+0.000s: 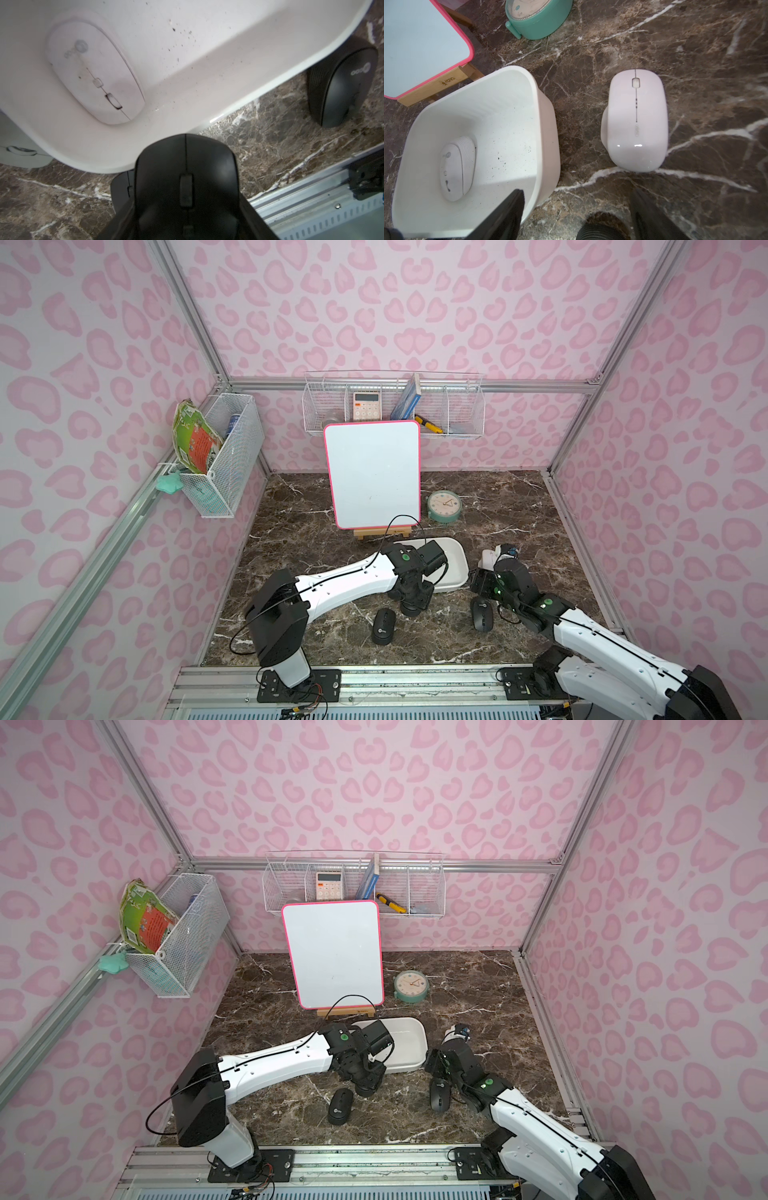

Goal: Take out the mouse from the storage box
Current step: Place the mouse at the center of the board.

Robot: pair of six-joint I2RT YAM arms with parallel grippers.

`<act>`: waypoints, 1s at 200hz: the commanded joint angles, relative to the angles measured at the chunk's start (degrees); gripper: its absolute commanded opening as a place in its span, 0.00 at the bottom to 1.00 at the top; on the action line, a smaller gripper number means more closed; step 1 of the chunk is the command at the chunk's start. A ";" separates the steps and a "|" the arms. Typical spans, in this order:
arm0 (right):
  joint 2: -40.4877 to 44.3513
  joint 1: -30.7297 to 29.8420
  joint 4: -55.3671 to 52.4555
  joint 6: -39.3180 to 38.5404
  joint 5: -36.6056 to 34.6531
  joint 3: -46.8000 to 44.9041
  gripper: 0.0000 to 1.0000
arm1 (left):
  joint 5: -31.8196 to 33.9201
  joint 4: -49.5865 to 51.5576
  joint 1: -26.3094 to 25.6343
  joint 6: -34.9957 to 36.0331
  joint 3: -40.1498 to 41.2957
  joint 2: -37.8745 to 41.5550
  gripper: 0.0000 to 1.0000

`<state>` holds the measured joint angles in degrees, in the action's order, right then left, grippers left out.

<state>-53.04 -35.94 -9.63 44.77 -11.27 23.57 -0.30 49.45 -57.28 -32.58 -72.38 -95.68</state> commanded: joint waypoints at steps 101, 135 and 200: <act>-0.20 0.07 1.80 -1.03 0.56 0.05 0.82 | -1.99 -8.23 -8.08 -0.56 4.70 -5.74 0.51; 0.75 0.02 1.71 -0.49 0.64 -0.52 0.82 | -1.60 -8.96 -8.40 -0.82 4.75 -6.55 0.52; 0.94 0.12 1.15 -0.74 0.26 0.00 0.82 | -0.69 -8.76 -8.46 -1.61 5.04 -6.54 0.74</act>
<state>-52.12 -35.79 -8.75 44.18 -10.28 22.98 -2.02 40.42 -65.69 -33.52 -67.37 -102.56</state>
